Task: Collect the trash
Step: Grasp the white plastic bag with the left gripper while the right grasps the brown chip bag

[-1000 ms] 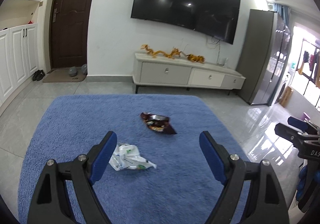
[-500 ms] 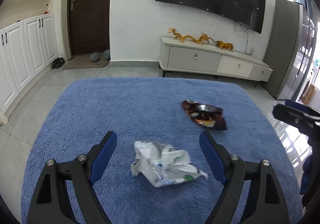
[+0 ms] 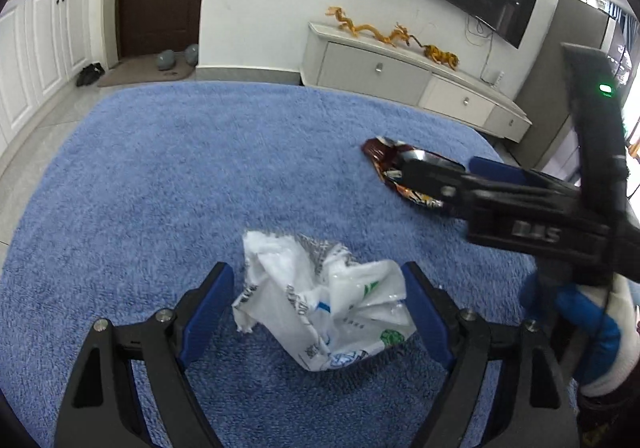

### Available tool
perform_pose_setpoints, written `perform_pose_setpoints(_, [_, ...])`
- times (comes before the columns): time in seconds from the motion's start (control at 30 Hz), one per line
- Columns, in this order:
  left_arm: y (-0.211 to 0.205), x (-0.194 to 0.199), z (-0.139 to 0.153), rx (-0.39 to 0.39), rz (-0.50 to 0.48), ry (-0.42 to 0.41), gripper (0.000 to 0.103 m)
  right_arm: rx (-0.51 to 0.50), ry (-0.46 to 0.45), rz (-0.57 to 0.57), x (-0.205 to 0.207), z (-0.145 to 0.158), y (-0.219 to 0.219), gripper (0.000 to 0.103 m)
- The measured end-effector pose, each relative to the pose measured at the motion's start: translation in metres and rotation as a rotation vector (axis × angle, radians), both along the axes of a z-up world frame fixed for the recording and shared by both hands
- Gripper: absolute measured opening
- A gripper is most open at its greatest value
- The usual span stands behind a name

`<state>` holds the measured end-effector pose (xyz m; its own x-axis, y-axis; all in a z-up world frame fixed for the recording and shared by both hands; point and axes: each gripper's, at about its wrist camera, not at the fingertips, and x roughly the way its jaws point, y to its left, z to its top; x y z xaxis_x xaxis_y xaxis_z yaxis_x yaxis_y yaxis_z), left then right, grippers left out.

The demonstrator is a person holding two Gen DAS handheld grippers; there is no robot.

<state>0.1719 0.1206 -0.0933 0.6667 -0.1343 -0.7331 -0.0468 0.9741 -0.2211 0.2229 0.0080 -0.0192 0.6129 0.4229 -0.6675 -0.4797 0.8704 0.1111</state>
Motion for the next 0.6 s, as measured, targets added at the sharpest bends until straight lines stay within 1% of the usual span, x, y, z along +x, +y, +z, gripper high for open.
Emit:
perform_pose_setpoints(0.03, [-0.001,0.0,-0.001,0.001,-0.008,0.006,0.083,0.001,0.013,0.002,0.003,-0.004,0.002,0.1])
perform_pose_setpoints(0.07, [-0.003,0.001,-0.001,0.006,-0.016,0.012,0.083,0.001,0.024,0.001,0.006,-0.006,0.003,0.094])
perform_pose_setpoints(0.1, [-0.005,0.001,-0.001,0.014,-0.018,0.015,0.079,-0.002,0.038,0.0,0.009,-0.008,0.004,0.078])
perform_pose_setpoints(0.13, [-0.007,0.001,-0.001,0.02,-0.022,0.015,0.073,-0.008,0.05,-0.003,0.011,-0.011,0.006,0.064])
perform_pose_setpoints(0.17, [-0.009,0.0,-0.001,0.022,-0.029,0.016,0.071,-0.02,0.06,-0.005,0.013,-0.013,0.006,0.06])
perform_pose_setpoints(0.23, [-0.012,0.0,-0.001,0.026,-0.036,0.019,0.059,-0.032,0.072,0.001,0.013,-0.016,0.007,0.045])
perform_pose_setpoints(0.27, [-0.013,0.0,-0.001,0.033,-0.042,0.022,0.055,-0.032,0.073,0.006,0.013,-0.016,0.006,0.042])
perform_pose_setpoints(0.3, [-0.015,0.001,-0.001,0.041,-0.044,0.025,0.05,-0.032,0.073,0.01,0.012,-0.017,0.006,0.036])
perform_pose_setpoints(0.4, [-0.015,-0.001,0.0,0.014,-0.045,0.033,0.037,-0.011,0.076,0.02,0.004,-0.015,-0.001,0.028])
perform_pose_setpoints(0.43, [-0.015,-0.003,0.001,0.005,-0.044,0.032,0.035,-0.006,0.075,0.019,0.0,-0.013,-0.003,0.028])
perform_pose_setpoints(0.5, [-0.015,-0.007,0.003,0.002,-0.049,0.028,0.033,0.014,0.072,0.015,-0.01,-0.009,-0.011,0.027])
perform_pose_setpoints(0.6, [-0.02,-0.018,0.009,0.016,-0.062,0.012,0.032,0.04,0.064,0.004,-0.027,0.0,-0.024,0.027])
